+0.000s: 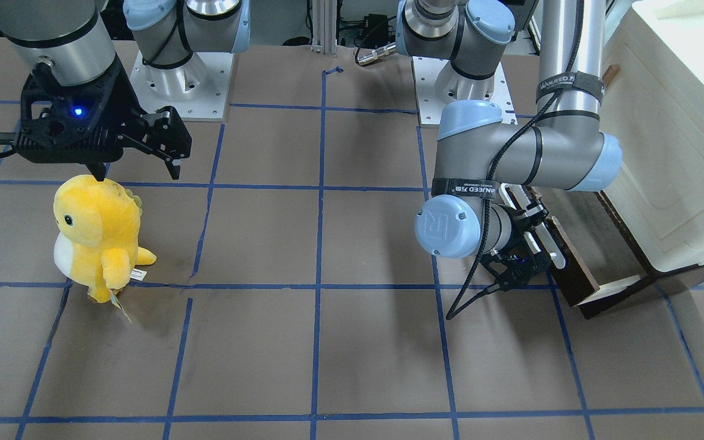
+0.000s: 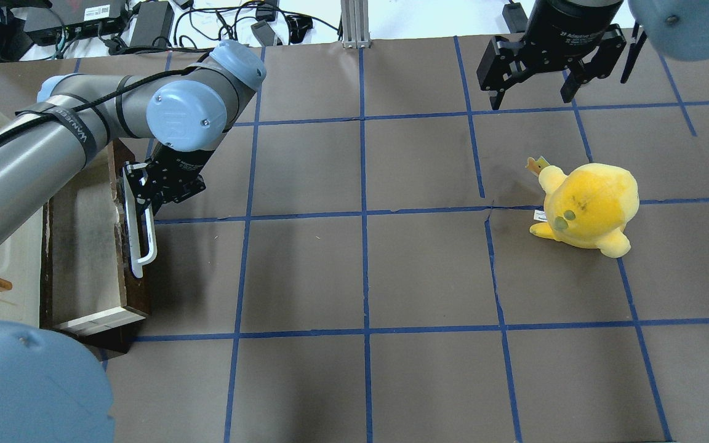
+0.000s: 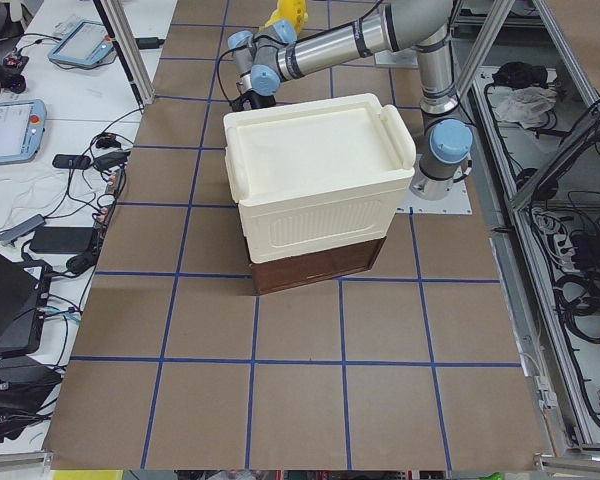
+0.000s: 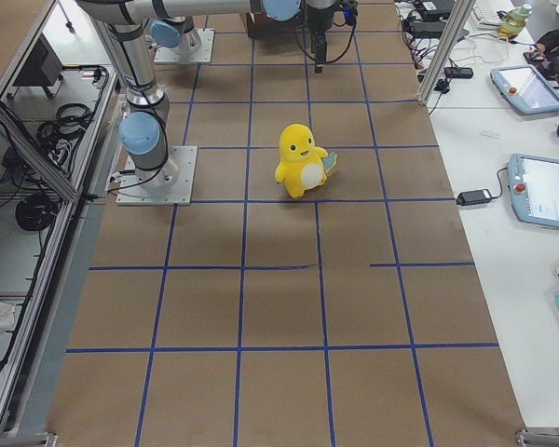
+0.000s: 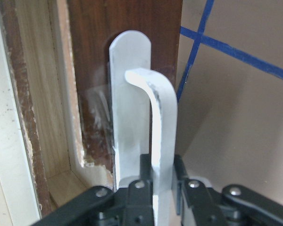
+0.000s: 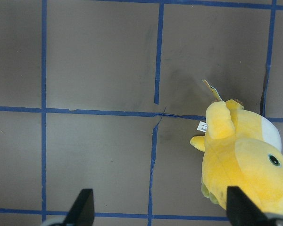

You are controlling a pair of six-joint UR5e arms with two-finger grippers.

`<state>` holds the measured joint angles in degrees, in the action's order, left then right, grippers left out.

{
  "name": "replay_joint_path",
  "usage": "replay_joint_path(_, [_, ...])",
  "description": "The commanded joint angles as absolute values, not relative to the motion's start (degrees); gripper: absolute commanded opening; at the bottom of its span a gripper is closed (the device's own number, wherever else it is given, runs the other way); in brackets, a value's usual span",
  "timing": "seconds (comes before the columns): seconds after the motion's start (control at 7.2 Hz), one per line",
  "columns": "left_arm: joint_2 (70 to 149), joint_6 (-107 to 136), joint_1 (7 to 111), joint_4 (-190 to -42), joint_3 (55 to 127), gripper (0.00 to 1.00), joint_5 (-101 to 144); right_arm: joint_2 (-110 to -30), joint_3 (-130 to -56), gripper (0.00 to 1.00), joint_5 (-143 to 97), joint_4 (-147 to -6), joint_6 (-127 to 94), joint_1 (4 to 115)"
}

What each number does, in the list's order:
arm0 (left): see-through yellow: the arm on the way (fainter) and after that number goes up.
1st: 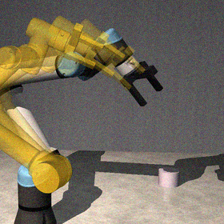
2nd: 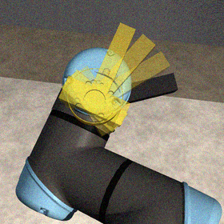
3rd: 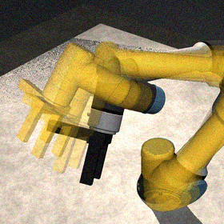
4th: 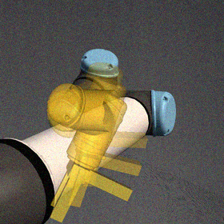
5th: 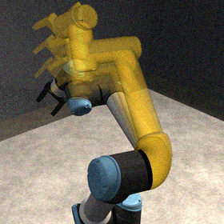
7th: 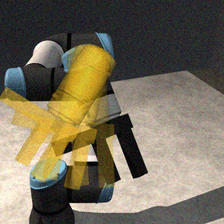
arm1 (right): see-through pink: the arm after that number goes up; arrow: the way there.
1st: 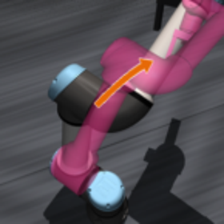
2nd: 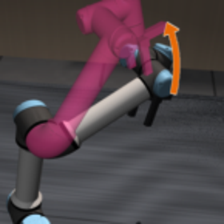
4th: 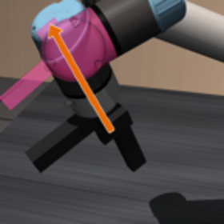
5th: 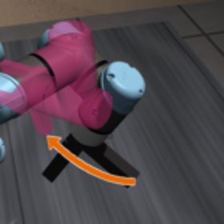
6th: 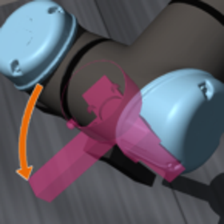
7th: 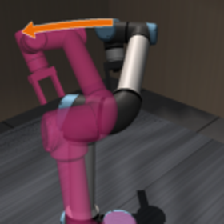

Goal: Pull drawer sideways
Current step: 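Keep pulling the drawer farther out with the left gripper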

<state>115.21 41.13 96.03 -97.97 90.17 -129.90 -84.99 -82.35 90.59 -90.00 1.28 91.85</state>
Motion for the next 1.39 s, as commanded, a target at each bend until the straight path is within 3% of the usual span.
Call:
replay_joint_path(0.0, [115.8,42.1,96.9,-99.0,89.0,0.00,-129.7,-85.0,-82.4,1.00,90.6,-90.0,1.2,91.8])
replay_joint_path(0.83, [116.6,43.0,97.5,-99.2,88.1,0.00,-128.7,-85.0,-82.4,1.00,90.5,-90.0,1.2,91.8])
replay_joint_path(0.97, [116.6,42.9,97.5,-99.1,88.0,0.32,-128.7,-85.0,-82.4,1.00,90.5,-90.0,1.2,91.8])
replay_joint_path(1.11, [116.5,42.3,97.5,-99.1,88.0,0.82,-128.8,-85.0,-82.4,1.00,90.6,-90.0,1.2,91.8])
replay_joint_path(1.25, [116.1,42.0,97.5,-99.1,87.8,1.00,-128.6,-85.0,-82.4,1.00,90.5,-90.0,1.2,91.8])
